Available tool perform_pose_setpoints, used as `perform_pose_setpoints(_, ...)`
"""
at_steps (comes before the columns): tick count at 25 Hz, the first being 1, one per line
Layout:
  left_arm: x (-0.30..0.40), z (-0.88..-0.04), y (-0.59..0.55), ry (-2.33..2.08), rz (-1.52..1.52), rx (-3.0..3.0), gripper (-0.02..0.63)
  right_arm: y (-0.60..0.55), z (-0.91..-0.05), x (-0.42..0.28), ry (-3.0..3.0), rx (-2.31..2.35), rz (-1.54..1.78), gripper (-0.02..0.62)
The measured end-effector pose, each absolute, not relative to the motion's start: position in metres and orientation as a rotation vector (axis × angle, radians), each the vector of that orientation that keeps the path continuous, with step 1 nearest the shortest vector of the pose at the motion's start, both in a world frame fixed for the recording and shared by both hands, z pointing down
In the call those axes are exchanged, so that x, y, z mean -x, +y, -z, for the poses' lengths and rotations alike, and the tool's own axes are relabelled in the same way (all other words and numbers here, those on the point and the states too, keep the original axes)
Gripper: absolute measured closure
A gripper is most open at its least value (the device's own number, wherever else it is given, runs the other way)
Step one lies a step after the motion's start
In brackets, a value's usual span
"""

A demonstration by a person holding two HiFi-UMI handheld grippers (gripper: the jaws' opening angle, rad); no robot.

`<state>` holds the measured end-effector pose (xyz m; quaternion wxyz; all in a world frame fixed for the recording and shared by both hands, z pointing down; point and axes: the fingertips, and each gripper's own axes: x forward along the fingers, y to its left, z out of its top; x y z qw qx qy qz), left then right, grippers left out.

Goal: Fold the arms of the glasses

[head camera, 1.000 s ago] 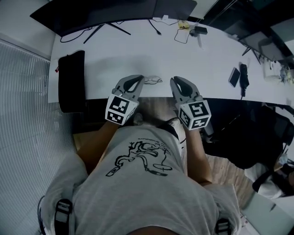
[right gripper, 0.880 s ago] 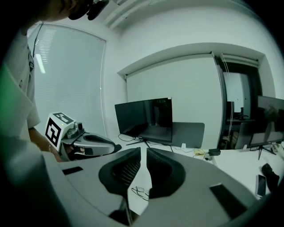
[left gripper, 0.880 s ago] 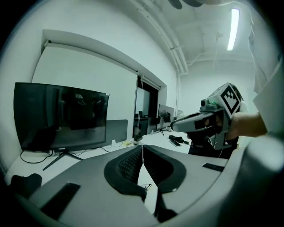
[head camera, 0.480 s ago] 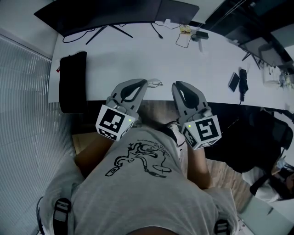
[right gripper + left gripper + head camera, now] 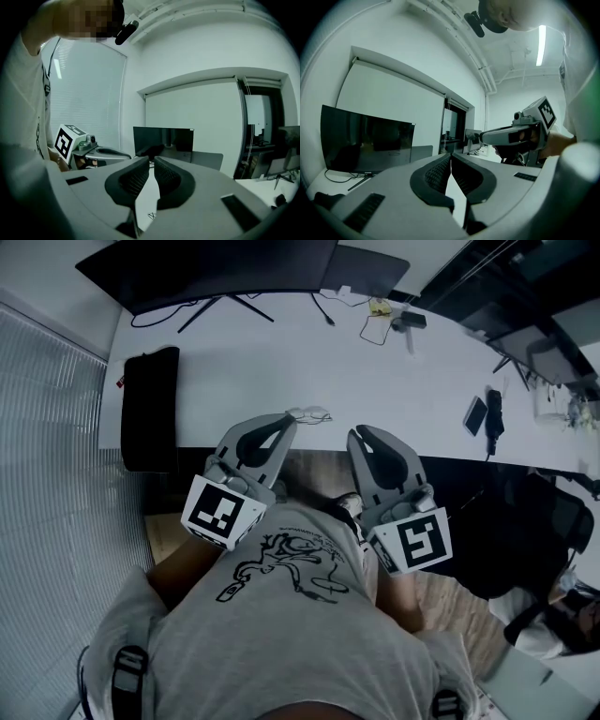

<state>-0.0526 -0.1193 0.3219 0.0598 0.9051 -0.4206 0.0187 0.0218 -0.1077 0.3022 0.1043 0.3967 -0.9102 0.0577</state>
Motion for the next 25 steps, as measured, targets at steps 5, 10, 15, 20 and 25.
perform_pose_setpoints(5, 0.0511, -0.3129, -0.1192, -1.275, -0.022, -2.762, 0.583, -0.1082, -0.3016, -0.0211, -2.678, -1.172, -0.168, 0.557)
perform_pose_setpoints(10, 0.0484, -0.311, -0.1196, -1.26, -0.008, -2.768, 0.583, -0.1105, -0.2991, -0.0197, -2.684, -1.176, -0.16, 0.557)
perform_pose_setpoints(15, 0.0485, -0.3122, -0.1189, -1.259, -0.013, -2.767, 0.583, -0.1115, -0.2981, -0.0191, -2.692, -1.182, -0.161, 0.557)
perform_pose_setpoints(20, 0.0489, -0.3139, -0.1192, -1.264, -0.015, -2.75, 0.583, -0.1113, -0.2979, -0.0194, -2.702, -1.186, -0.163, 0.557)
perform_pose_setpoints(25, 0.0485, -0.3177, -0.1191, -1.263, -0.044, -2.759, 0.583, -0.1104, -0.3003, -0.0207, -2.691, -1.177, -0.166, 0.557)
